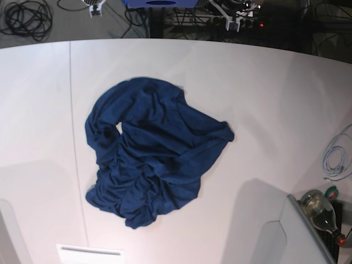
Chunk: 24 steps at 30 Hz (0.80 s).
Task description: Layout the t-shirt on the table in an organized manner, then fold the t-shirt properly
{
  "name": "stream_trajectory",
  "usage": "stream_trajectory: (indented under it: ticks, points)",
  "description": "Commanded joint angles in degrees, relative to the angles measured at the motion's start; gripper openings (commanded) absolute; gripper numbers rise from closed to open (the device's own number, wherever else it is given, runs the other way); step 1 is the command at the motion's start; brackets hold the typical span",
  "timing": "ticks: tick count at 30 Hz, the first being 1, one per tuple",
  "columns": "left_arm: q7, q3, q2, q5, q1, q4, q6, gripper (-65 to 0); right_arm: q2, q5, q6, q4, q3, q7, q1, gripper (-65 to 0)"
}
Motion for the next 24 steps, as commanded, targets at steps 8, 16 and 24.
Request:
stream_trajectory:
  ticks: [8,16,24]
  points:
    - [-0.25,0.08,-0.27,0.01,0.63,-0.13,0.52,-65.0,0.1,-0.06,0.12,-0.09,-0.07,0.12,-0.56,-64.8]
    - [-0.69,0.08,-0.71,0.01,1.6,0.05,0.52,-65.0,0.1,0.03,0.12,0.0,-0.07,0.21,-0.64,-64.8]
    - [-0.77,0.17,-1.5,0.01,4.06,1.19,0.52,-65.0,0.1,0.21,0.12,2.64,0.28,0.21,-3.9,-65.0]
